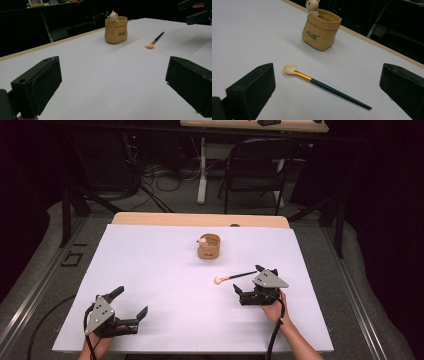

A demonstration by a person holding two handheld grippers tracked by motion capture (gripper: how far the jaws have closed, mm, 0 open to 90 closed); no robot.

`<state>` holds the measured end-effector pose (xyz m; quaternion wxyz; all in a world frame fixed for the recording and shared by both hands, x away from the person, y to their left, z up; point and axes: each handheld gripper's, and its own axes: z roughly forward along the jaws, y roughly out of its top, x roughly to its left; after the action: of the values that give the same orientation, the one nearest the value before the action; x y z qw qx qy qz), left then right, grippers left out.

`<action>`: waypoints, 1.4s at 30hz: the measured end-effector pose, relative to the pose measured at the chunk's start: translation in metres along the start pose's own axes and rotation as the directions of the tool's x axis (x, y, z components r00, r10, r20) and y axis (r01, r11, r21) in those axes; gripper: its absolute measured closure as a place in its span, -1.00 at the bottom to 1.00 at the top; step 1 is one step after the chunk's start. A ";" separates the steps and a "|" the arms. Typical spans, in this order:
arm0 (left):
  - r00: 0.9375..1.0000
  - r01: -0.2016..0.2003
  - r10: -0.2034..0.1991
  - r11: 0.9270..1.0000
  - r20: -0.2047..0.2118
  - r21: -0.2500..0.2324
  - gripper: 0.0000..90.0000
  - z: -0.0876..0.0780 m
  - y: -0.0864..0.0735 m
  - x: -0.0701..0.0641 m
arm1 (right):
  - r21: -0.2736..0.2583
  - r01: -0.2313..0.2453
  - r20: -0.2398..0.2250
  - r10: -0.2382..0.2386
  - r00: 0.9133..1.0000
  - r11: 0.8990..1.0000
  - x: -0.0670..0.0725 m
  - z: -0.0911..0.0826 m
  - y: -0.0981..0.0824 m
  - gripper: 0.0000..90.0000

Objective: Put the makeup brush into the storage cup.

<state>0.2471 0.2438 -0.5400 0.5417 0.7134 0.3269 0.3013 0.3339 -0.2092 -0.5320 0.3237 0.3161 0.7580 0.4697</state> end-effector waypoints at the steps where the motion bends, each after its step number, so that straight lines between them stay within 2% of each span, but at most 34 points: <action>1: 1.000 0.001 -0.001 1.000 0.000 -0.001 -0.99 0.000 0.000 0.000 | 0.005 -0.002 -0.002 0.002 1.000 1.000 -0.001 0.001 0.000 -1.00; 6: 1.000 0.002 -0.002 1.000 -0.002 0.000 -0.99 0.000 0.000 0.000 | -0.007 -0.005 -0.004 0.005 1.000 1.000 -0.003 0.005 0.003 -1.00; 11: 1.000 0.002 -0.002 1.000 -0.001 0.002 -0.99 0.000 0.000 0.000 | 0.000 -0.012 -0.006 0.012 1.000 1.000 -0.008 0.008 0.006 -1.00; 16: 1.000 0.000 0.000 1.000 0.001 0.000 -0.99 0.000 0.000 0.000 | 0.028 -0.004 -0.018 0.005 1.000 1.000 -0.008 0.011 0.004 -1.00; 25: 1.000 0.002 -0.002 1.000 0.003 0.001 -1.00 0.000 0.000 0.000 | 0.027 0.000 -0.018 0.001 1.000 1.000 -0.010 0.011 0.004 -1.00; 42: 1.000 0.008 -0.008 1.000 -0.005 0.001 -1.00 -0.001 0.000 0.001 | 0.025 -0.049 -0.054 0.050 0.997 0.998 -0.029 0.018 0.017 -1.00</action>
<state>0.2471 0.2450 -0.5399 0.5419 0.7115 0.3312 0.3006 0.3678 -0.2163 -0.5169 0.2872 0.3256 0.7642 0.4770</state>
